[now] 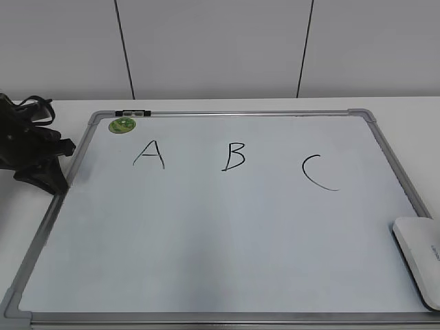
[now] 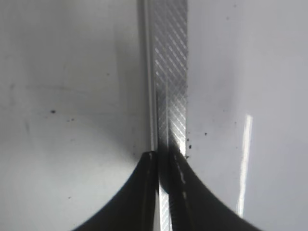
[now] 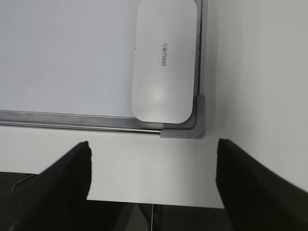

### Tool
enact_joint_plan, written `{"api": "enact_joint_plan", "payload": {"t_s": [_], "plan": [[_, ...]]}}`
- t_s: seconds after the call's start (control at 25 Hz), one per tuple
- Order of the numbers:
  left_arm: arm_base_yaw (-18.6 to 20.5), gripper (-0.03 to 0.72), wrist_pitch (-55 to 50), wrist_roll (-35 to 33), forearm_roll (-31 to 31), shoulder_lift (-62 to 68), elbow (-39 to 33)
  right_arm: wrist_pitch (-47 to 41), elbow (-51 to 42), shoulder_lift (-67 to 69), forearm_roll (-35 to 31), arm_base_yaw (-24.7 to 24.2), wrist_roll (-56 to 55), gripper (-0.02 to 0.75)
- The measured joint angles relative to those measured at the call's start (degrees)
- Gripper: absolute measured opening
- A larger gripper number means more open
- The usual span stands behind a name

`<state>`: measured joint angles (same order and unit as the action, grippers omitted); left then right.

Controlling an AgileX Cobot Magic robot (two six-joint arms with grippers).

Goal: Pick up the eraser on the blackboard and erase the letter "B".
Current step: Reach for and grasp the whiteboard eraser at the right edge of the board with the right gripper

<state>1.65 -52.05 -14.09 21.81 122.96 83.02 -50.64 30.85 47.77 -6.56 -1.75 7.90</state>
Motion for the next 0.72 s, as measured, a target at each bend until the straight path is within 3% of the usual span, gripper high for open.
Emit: {"api": "enact_joint_plan", "payload": {"t_s": [0.16, 0.72], "plan": [[0.0, 0.032, 0.0, 0.0, 0.0, 0.0, 0.0, 3.2, 1.5, 7.6, -1.6, 0.0, 0.0, 0.661], [0.0, 0.032, 0.0, 0.0, 0.0, 0.0, 0.0, 13.8, 5.5, 28.1, -1.0, 0.0, 1.3, 0.65]]}}
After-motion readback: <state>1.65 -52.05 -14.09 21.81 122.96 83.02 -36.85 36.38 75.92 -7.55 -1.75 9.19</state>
